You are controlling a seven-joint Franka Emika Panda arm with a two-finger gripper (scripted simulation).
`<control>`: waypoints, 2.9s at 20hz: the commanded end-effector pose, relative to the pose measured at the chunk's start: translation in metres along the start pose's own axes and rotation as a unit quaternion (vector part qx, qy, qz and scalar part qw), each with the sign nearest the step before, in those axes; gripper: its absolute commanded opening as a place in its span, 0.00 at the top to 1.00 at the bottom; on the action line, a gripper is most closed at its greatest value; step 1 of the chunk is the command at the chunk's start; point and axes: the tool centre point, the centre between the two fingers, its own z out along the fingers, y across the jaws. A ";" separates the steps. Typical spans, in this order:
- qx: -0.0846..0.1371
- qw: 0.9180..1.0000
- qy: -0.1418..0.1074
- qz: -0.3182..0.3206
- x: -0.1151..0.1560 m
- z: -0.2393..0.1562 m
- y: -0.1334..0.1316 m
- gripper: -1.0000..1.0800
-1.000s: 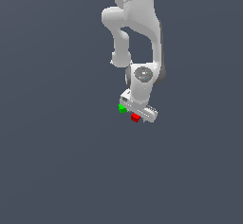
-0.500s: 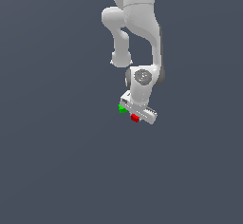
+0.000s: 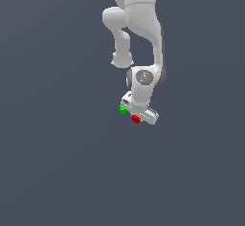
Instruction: Stack the red cube on top of the green cube.
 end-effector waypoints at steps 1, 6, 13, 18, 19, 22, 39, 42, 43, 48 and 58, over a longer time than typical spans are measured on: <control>0.000 1.000 0.000 0.000 0.000 -0.005 0.000 1.00; 0.000 1.000 0.000 0.000 0.000 -0.025 0.000 1.00; 0.000 1.000 0.000 0.000 -0.001 -0.069 0.001 1.00; 0.000 1.000 0.000 0.000 0.000 -0.089 0.001 1.00; 0.000 1.000 0.000 0.000 0.000 -0.092 0.001 1.00; 0.000 1.000 0.000 0.000 0.000 -0.094 0.001 1.00; 0.000 1.000 0.001 0.000 -0.003 -0.059 0.067 1.00; 0.000 1.000 0.001 0.000 -0.003 -0.051 0.082 1.00; 0.000 1.000 0.001 0.000 -0.003 -0.049 0.086 1.00; 0.000 1.000 0.001 0.000 -0.002 -0.044 0.095 1.00; 0.000 1.000 0.001 0.000 -0.002 -0.044 0.095 0.04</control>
